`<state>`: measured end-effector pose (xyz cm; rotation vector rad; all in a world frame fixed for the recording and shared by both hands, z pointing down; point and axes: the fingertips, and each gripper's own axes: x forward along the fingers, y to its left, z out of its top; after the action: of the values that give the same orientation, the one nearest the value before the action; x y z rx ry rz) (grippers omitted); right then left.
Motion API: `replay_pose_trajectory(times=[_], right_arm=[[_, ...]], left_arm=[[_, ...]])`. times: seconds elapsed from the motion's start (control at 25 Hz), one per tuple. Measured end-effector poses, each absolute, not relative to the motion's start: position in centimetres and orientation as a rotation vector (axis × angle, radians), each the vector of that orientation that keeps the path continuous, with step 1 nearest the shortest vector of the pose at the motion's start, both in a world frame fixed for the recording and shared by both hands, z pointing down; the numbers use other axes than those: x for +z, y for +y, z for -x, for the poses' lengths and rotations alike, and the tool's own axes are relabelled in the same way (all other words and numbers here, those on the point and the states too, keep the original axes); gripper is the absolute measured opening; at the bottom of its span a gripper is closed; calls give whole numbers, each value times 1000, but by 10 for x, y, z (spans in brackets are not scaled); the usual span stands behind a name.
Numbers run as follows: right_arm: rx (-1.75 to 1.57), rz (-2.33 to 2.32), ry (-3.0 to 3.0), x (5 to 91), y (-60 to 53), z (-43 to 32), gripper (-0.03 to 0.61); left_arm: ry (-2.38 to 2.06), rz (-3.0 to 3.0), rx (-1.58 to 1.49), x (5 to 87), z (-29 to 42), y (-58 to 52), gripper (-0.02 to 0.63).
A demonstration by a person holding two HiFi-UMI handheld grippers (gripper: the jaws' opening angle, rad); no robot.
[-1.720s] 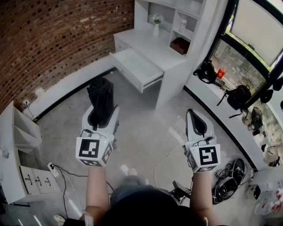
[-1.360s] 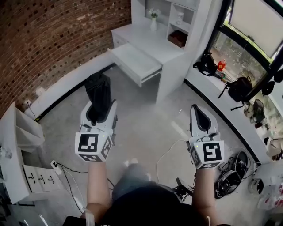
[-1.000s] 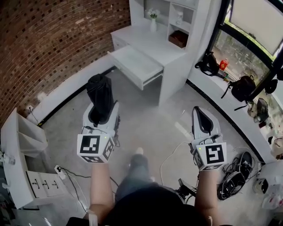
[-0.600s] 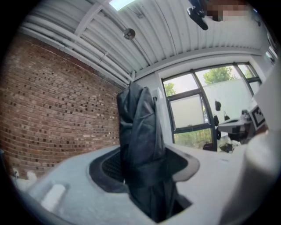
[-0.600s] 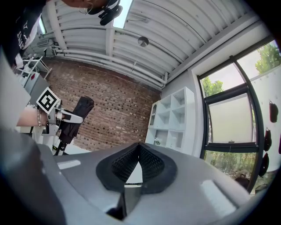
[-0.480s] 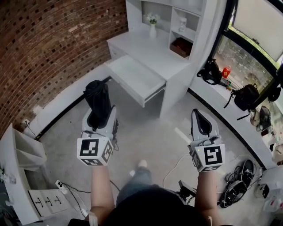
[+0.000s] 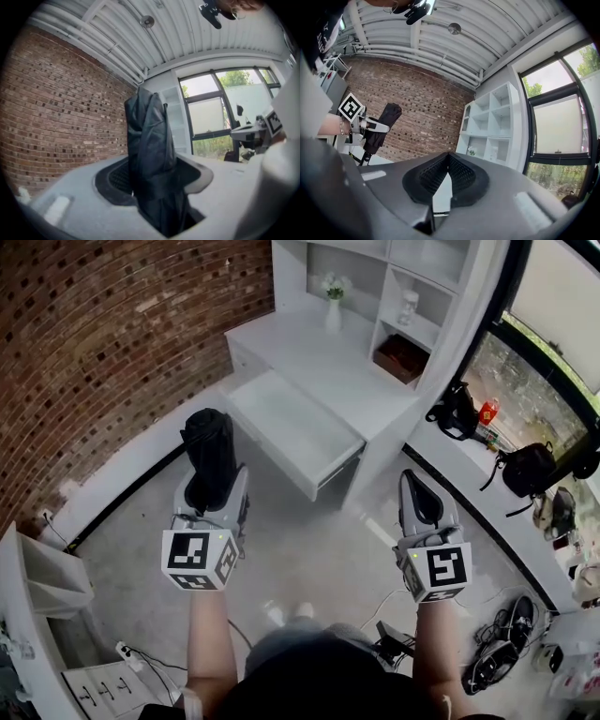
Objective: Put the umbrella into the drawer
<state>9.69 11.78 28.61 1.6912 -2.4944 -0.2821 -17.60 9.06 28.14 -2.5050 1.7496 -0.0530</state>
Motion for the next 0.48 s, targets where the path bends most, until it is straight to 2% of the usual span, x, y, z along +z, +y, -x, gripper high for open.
replay_pose_trajectory(times=[0.48], right_arm=[[-264,-1624,-2502,302,59,-70,2]], left_arm=[[1732,2541,-74,297,181,37,235]])
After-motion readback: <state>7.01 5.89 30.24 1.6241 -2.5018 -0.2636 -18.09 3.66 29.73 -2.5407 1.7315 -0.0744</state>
